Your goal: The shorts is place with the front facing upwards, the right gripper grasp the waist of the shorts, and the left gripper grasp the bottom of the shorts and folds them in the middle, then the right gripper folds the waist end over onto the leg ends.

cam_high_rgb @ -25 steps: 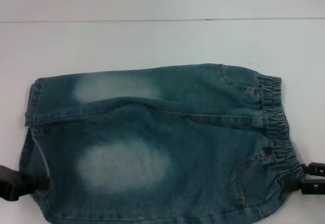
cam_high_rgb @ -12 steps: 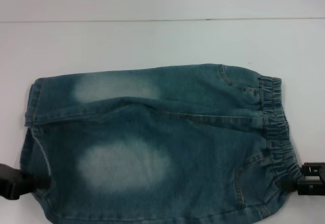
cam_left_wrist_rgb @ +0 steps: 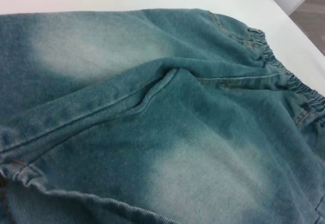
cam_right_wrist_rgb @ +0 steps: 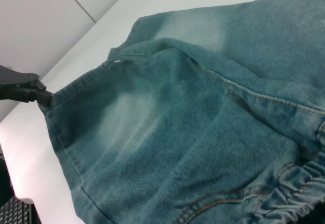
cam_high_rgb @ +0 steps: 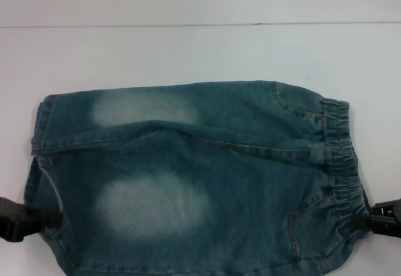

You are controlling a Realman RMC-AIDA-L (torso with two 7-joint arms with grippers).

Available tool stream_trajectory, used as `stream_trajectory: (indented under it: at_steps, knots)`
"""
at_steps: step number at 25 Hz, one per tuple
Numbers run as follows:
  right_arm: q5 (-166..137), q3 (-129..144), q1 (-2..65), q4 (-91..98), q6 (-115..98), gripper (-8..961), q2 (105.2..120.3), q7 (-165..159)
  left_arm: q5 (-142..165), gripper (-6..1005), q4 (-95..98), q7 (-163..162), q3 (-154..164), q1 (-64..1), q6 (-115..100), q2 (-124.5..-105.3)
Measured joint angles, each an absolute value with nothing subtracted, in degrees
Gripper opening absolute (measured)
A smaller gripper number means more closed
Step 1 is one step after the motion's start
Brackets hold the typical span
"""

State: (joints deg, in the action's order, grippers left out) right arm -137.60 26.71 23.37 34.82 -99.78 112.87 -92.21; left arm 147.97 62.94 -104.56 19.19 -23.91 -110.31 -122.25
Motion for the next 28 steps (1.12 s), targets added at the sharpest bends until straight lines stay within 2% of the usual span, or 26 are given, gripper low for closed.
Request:
stream_trajectory:
  at_steps: [4,9,11,24,28]
  knots:
    - [-137.2,25.3,23.5,34.8,-100.6,339,112.48,-92.6,147.5,5,62.9,-104.4,19.2,-24.1,-110.3,-122.12]
    - [-137.0,20.2,24.0,34.7,-101.4,104,111.92,-93.2,144.4,5,62.9,-104.3,19.2,-23.9,-110.2,-121.67]
    - [-136.8,18.3,24.4,34.4,-101.6,42,111.79,-93.3,142.1,4,62.7,-104.2,19.1,-23.6,-109.8,-121.4]
    - [-123.2,14.1,25.0,31.4,-93.9,74,111.93,-101.3,132.4,5,61.4,-104.0,19.4,-24.1,-96.2,-121.65]
    - [-118.2,14.4,25.4,30.9,-87.5,84,112.7,-101.1,130.7,4,59.9,-103.9,19.4,-25.3,-88.1,-121.68]
